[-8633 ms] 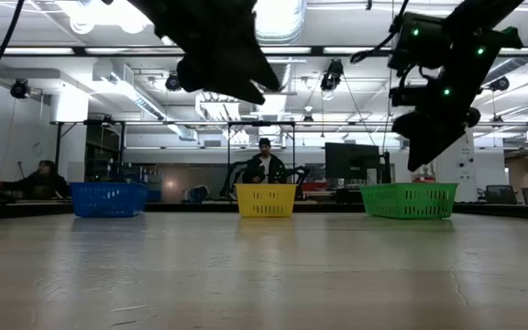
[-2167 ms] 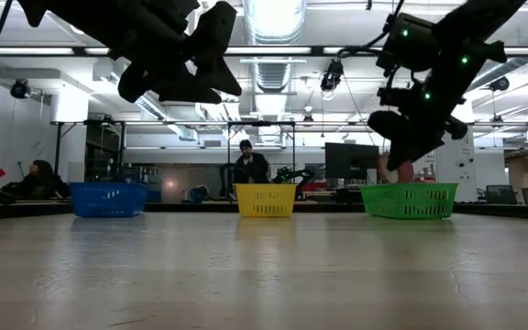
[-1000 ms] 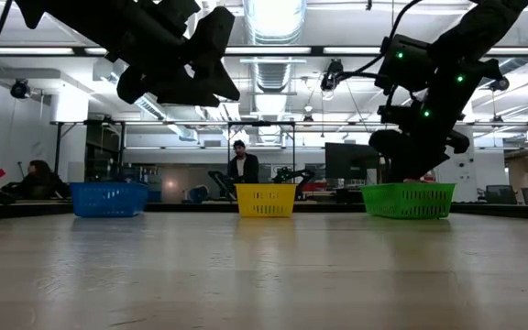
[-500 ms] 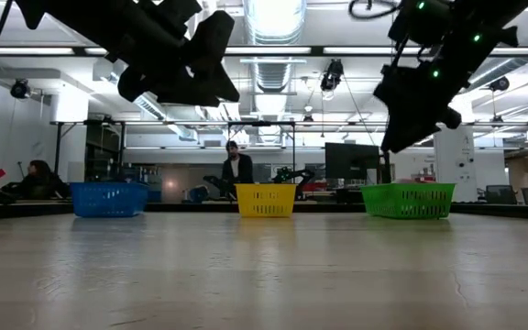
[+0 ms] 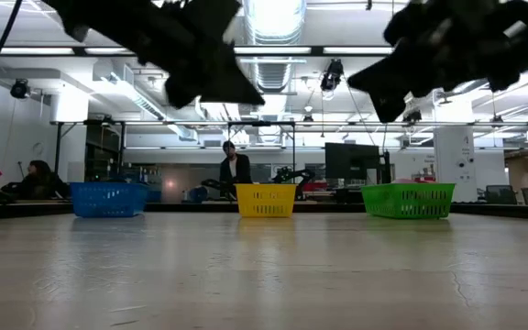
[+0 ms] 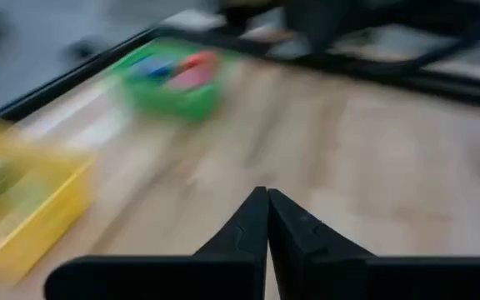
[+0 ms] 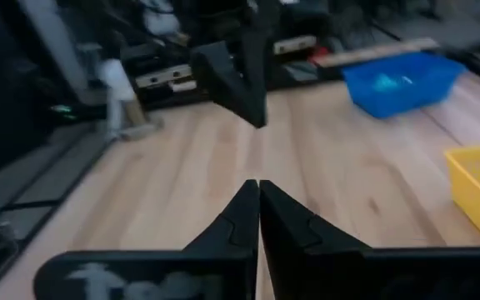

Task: Pick and place Stapler, Stapler remover, tape
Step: Return to Home Position

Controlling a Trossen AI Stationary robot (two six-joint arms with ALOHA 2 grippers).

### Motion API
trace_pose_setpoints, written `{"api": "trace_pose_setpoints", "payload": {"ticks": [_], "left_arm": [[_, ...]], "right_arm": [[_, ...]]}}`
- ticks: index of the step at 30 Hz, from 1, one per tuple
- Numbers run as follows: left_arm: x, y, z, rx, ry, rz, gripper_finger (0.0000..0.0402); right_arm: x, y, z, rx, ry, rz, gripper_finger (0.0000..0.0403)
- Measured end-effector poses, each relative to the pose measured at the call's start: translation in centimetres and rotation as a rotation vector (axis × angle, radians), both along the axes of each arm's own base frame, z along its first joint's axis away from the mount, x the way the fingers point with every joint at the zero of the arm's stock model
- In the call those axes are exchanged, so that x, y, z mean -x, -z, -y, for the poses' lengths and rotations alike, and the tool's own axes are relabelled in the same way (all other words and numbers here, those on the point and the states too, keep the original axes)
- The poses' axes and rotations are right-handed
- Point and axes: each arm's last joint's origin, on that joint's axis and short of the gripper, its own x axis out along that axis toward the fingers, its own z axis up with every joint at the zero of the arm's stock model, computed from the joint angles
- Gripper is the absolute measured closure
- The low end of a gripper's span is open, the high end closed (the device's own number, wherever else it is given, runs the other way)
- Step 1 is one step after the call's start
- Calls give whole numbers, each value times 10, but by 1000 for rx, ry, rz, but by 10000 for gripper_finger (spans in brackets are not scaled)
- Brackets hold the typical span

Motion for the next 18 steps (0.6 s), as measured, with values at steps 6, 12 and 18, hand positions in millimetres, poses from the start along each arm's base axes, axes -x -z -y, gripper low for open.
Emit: {"api": "trace_pose_setpoints", "payload": {"ticks": [6,12,18], "left_arm": [[1,1,-4,-48,349,167,395],[32,38,-29,24,268,177,394],[73,37,-34,62,261,264,397]], "right_arm": [[24,15,-4,62,-82,87,394],[51,22,-5,24,-94,128,394],[75,31,-7,68,-122,196,394]]}}
